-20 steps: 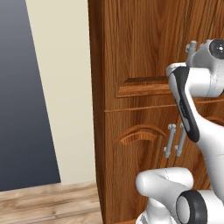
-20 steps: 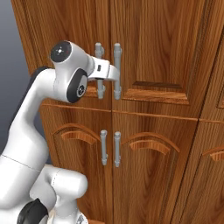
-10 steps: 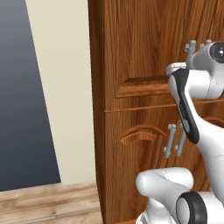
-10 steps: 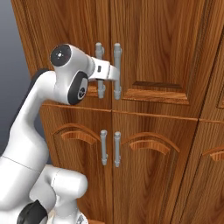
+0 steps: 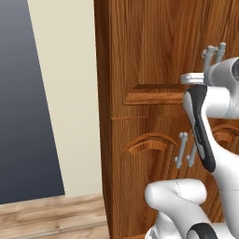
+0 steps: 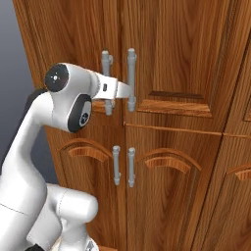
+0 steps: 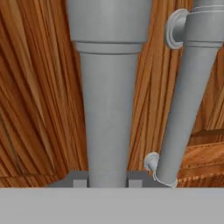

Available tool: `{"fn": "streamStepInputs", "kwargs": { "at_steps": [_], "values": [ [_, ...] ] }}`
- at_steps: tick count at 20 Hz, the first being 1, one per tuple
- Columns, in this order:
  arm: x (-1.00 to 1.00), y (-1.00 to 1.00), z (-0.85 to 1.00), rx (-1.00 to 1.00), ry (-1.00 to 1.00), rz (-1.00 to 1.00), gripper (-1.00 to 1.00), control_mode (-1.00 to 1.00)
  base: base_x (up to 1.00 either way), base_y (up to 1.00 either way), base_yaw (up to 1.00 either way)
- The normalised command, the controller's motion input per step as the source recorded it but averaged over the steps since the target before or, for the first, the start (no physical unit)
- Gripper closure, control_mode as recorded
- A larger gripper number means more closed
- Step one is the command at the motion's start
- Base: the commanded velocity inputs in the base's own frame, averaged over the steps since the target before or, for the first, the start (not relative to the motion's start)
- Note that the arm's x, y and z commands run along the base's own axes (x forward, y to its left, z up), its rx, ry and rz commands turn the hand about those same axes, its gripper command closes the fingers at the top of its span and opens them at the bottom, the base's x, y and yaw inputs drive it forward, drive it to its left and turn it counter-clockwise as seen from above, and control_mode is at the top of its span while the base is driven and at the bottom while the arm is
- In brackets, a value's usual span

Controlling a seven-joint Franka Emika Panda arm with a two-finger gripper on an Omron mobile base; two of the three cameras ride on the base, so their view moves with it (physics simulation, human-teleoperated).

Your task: Open the cabinet and setup a tea strainer by placing it in the bowl upright.

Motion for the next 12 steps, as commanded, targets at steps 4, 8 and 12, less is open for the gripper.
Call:
{"fn": "streamStepInputs", "kwargs": {
  "at_steps": [4,8,12],
  "values": [
    [-1.0,0.25,0.03,0.0,-0.11,-0.19,1.0,-1.0,0.0,0.0,0.0],
    [-1.0,0.47,0.19,0.0,-0.01,-0.31,1.0,-1.0,0.0,0.0,0.0],
    [-1.0,0.45,0.1,0.0,0.0,-0.25,1.0,-1.0,0.0,0.0,0.0]
  ]
}}
